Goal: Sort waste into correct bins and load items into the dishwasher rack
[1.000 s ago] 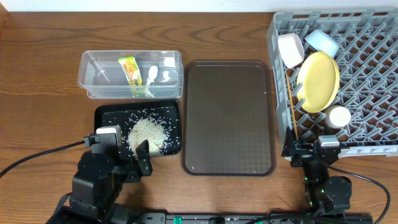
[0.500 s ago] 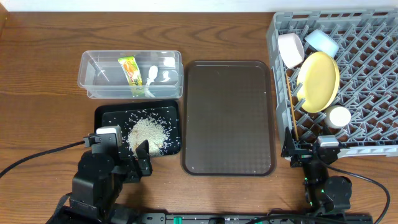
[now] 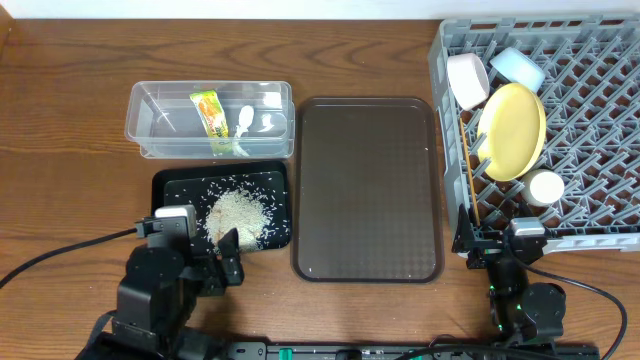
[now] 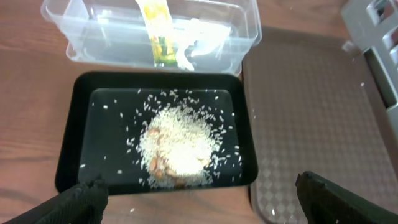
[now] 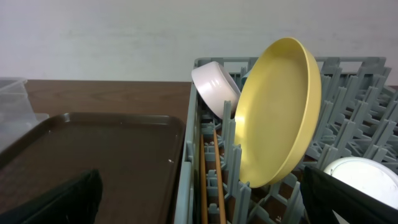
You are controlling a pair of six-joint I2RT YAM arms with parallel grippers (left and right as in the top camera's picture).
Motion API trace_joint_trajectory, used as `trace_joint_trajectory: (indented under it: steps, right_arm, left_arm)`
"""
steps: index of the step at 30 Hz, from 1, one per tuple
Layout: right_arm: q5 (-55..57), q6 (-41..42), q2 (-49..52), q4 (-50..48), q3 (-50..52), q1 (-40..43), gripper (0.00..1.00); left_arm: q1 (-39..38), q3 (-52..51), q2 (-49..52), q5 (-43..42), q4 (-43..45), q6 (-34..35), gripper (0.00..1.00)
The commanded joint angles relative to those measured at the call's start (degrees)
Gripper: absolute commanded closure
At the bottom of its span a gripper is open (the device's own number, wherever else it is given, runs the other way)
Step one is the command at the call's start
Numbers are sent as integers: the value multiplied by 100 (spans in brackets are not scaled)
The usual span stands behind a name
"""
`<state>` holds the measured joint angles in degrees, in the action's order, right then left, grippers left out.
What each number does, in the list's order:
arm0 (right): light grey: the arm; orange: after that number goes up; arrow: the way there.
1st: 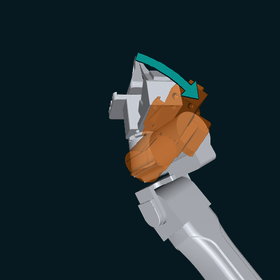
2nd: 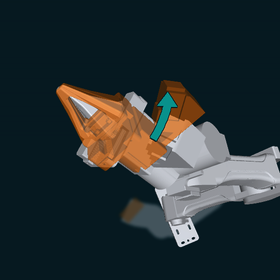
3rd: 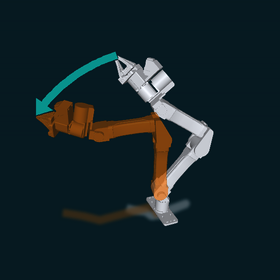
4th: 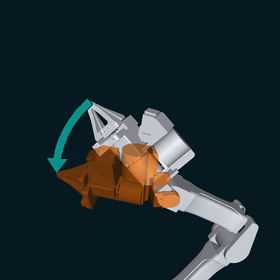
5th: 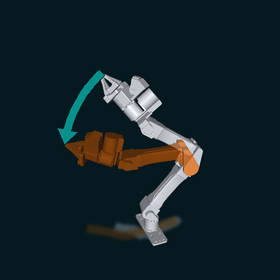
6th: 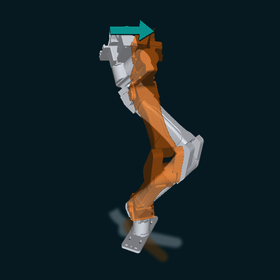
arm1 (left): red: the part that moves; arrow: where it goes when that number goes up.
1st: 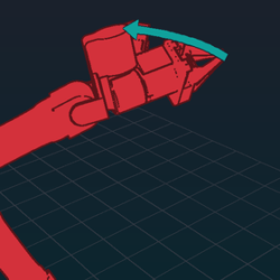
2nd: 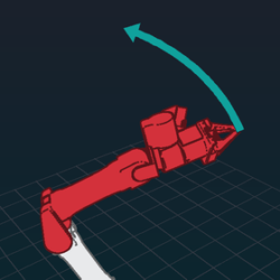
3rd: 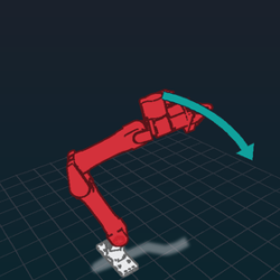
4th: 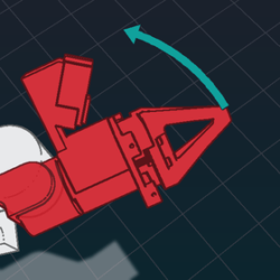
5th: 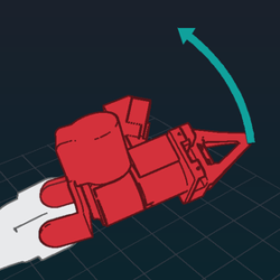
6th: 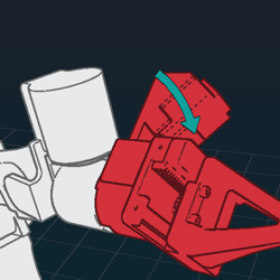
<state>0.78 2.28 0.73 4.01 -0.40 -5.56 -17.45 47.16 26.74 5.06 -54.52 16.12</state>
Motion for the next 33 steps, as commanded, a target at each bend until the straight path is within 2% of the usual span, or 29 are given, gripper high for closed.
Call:
trace_joint_trajectory:
  steps: [1,5,9,21,24,29,33]
  right_arm:
    - [-83,-66,-24,26,9,-46,1]
    - [-83,-66,-24,26,9,-46,1]
    - [-83,-66,-24,26,9,-46,1]
    - [-83,-66,-24,26,9,-46,1]
    - [-83,-66,-24,26,9,-46,1]
    - [-83,-66,-24,26,9,-46,1]
    - [-83,-66,-24,26,9,-46,1]
  left_arm:
    - [474,-289,-177,59,330,-315,2]
    - [1235,-1172,-616,-444,1532,-935,2]
    - [1574,-2092,-1180,-570,2629,-1058,2]
    - [1648,-4459,-2557,-551,5663,-1054,2]
    - [1641,-4693,-2669,-566,5836,-1040,2]
    - [1635,-4693,-2664,-557,5016,-1051,2]
    - [1626,-4693,-2664,-553,5047,-1051,2]
